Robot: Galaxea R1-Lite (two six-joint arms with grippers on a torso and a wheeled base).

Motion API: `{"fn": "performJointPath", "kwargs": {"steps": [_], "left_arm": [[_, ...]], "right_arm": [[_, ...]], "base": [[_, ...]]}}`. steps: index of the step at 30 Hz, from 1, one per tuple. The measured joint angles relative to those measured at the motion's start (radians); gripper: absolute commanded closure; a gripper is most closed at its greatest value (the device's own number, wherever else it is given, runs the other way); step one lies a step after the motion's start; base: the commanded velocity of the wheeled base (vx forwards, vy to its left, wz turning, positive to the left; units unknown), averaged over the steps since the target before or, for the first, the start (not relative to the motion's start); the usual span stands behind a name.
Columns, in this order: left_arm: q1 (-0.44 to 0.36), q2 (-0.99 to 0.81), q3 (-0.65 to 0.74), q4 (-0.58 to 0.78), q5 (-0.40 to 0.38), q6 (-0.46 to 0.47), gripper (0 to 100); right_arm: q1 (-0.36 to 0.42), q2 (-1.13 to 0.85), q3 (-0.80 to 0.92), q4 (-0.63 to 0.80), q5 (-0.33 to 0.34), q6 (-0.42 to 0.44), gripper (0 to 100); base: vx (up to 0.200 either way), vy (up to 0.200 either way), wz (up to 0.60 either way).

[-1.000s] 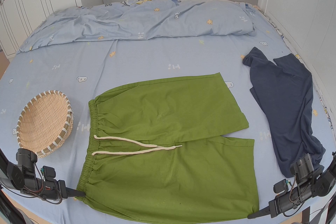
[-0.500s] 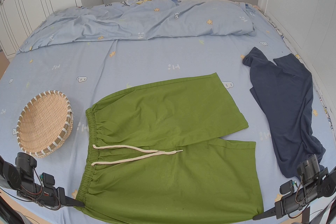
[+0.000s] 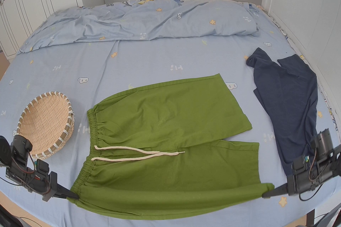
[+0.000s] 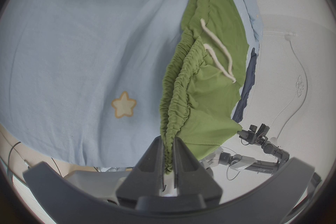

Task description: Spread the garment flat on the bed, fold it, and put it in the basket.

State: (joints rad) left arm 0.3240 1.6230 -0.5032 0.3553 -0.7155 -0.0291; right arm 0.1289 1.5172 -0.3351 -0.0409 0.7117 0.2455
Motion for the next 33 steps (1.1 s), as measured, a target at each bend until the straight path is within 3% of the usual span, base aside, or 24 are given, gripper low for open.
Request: {"fn": "performJointPath", "kwargs": {"steps": [5, 10, 24, 33], "left_arm": [[-0.001, -0.019, -0.167, 0.178, -0.011, -0.017, 100], [-0.007, -0.017, -0.322, 0.258, -0.020, -0.057, 100], [-0.070, 0.116, -0.709, 0.309, -0.024, -0.267, 100], [-0.101, 0.225, -0.906, 0.313, -0.023, -0.341, 100]], "right_arm": [[-0.006, -0.042, -0.222, 0.172, 0.001, 0.013, 100], [-0.010, -0.042, -0.460, 0.280, 0.001, 0.024, 100], [-0.014, 0.139, -0.989, 0.428, 0.000, 0.034, 100], [-0.016, 0.310, -1.214, 0.436, -0.001, 0.033, 100]], "base": [[0.000, 0.000, 0.00], [0.000, 0.000, 0.00], [0.000, 0.000, 0.00], [0.000, 0.000, 0.00]]}}
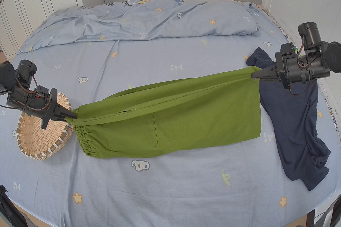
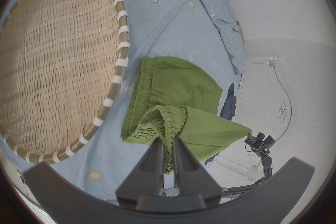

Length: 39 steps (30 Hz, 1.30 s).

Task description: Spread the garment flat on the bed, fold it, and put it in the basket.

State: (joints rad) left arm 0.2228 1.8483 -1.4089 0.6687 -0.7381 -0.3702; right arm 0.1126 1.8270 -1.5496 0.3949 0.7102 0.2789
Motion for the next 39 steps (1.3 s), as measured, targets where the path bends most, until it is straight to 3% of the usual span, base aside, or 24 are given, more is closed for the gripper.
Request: {"fn": "performJointPath", "kwargs": {"steps": [21, 39], "left_arm": [[-0.004, 0.184, -0.305, 0.003, -0.003, -0.036, 100], [-0.011, 0.268, -0.315, 0.003, 0.013, -0.031, 100]], "right_arm": [[-0.012, 0.220, -0.353, 0.049, -0.019, 0.029, 100], [-0.012, 0.399, -0.451, 0.042, -0.030, 0.024, 100]], "base": [[0.000, 0.000, 0.00], [0.000, 0.000, 0.00]]}}
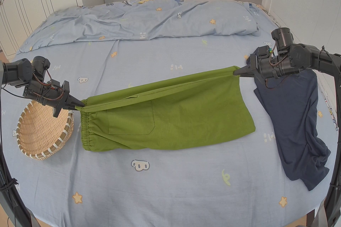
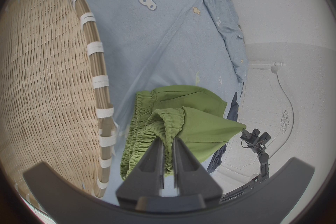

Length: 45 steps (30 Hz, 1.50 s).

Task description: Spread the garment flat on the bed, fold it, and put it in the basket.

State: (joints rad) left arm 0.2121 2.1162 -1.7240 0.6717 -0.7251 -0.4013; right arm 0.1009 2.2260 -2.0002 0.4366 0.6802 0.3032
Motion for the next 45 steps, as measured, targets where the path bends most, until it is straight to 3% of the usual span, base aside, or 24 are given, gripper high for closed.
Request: {"fn": "performJointPath", "kwargs": {"steps": [15, 21, 27, 36, 45], "left_arm": [[-0.003, 0.021, 0.013, 0.004, 0.000, 0.008, 100], [-0.004, 0.025, 0.012, 0.001, -0.003, 0.008, 100], [-0.004, 0.025, 0.012, 0.000, -0.004, 0.010, 100], [0.002, 0.024, 0.021, 0.002, -0.004, 0.042, 100], [0.008, 0.019, 0.084, -0.099, -0.004, 0.062, 100]], "right_arm": [[-0.010, 0.080, 0.000, -0.019, 0.010, -0.035, 100], [-0.010, 0.074, 0.000, -0.125, 0.009, -0.037, 100], [-0.006, 0.057, 0.051, -0.327, 0.007, -0.023, 100], [-0.001, 0.041, 0.154, -0.473, 0.001, -0.019, 100], [0.008, 0.039, 0.263, -0.674, -0.015, 0.021, 100]], "base": [[0.000, 0.000, 0.00], [0.000, 0.000, 0.00], [0.000, 0.000, 0.00], [0.000, 0.000, 0.00], [0.000, 0.000, 0.00]]}}
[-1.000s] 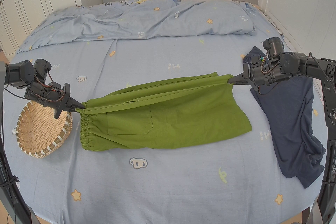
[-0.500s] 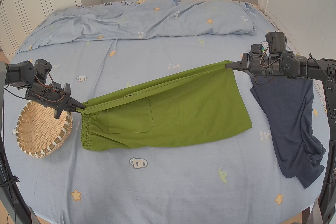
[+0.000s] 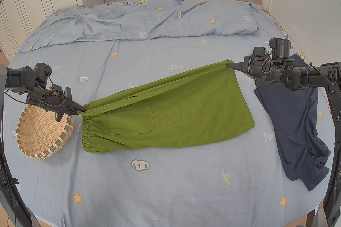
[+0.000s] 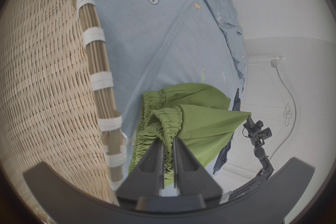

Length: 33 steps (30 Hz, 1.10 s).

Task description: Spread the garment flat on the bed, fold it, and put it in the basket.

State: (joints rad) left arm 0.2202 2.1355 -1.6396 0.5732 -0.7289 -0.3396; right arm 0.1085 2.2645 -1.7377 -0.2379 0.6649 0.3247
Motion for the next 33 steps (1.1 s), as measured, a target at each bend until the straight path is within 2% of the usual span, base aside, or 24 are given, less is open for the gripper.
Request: {"fn": "performJointPath", "kwargs": {"steps": [13, 23, 24, 33], "left_arm": [[-0.013, -0.002, 0.005, -0.074, 0.005, -0.012, 100], [-0.027, 0.001, 0.000, -0.078, 0.006, -0.013, 100], [-0.028, 0.001, 0.000, -0.078, 0.006, -0.012, 0], [-0.039, 0.002, 0.000, -0.079, 0.004, -0.012, 0]], "right_arm": [[0.003, 0.013, 0.005, -0.033, -0.019, 0.039, 100], [0.000, 0.029, 0.004, -0.034, -0.028, 0.041, 100], [-0.001, 0.031, 0.004, -0.034, -0.028, 0.041, 0], [0.002, 0.050, -0.001, -0.034, -0.027, 0.041, 0]], "base": [[0.000, 0.000, 0.00], [0.000, 0.000, 0.00], [0.000, 0.000, 0.00], [0.000, 0.000, 0.00]]}}
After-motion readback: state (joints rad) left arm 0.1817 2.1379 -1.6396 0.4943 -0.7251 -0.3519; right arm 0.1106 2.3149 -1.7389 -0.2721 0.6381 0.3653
